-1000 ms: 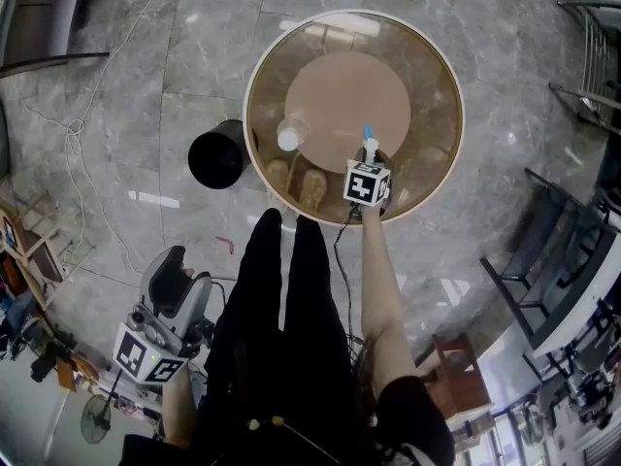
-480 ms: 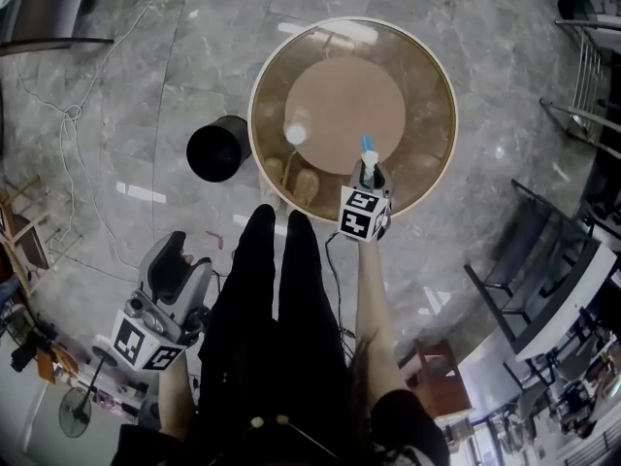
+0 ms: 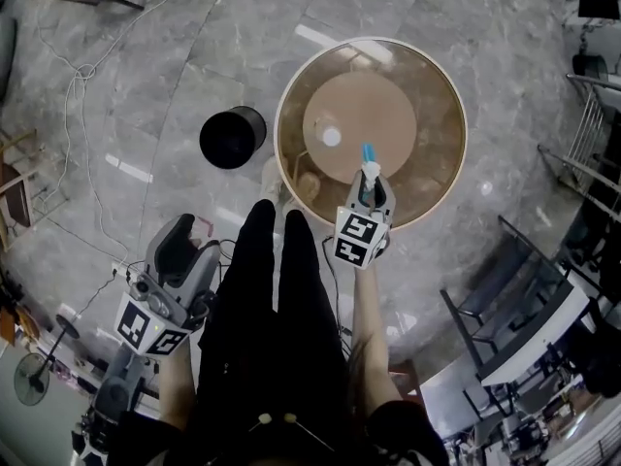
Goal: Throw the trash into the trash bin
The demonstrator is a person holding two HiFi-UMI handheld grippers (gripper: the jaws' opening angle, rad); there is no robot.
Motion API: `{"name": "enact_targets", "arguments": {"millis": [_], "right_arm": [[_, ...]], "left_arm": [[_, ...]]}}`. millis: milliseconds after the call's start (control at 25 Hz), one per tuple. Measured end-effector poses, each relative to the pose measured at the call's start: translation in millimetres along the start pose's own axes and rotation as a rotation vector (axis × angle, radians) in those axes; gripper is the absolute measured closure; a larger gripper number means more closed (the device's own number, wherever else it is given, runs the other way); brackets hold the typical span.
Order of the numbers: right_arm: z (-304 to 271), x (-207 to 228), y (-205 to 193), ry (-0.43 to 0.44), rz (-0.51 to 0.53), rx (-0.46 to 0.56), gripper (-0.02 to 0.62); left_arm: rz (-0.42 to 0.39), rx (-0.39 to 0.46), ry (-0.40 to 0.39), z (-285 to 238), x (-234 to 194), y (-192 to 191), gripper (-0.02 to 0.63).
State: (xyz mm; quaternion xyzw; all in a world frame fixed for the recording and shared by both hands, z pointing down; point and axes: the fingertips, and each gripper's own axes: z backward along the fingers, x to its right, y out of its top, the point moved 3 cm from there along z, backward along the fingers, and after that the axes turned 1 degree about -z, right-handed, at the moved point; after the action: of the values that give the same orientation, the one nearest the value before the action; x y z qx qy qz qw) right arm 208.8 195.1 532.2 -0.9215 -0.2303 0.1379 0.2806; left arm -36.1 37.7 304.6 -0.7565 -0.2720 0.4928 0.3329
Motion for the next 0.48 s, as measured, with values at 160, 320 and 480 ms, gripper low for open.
{"name": "enact_targets", "arguments": {"millis": [160, 320, 480], "right_arm": [[17, -18, 22, 0.006, 0.045, 0.049, 0.506], [33, -38, 32, 0.046, 0.104, 0.102, 0.508], [41, -61, 29, 0.101, 0.16, 0.138, 0.507]], "left_arm": [[0.033, 0.049, 0.047, 19, -13, 2, 0.383], [0.056, 0.097, 0.088, 41, -21, -9, 0.385], [0.064, 0.146, 0.131, 67, -25, -25, 0.384]]}}
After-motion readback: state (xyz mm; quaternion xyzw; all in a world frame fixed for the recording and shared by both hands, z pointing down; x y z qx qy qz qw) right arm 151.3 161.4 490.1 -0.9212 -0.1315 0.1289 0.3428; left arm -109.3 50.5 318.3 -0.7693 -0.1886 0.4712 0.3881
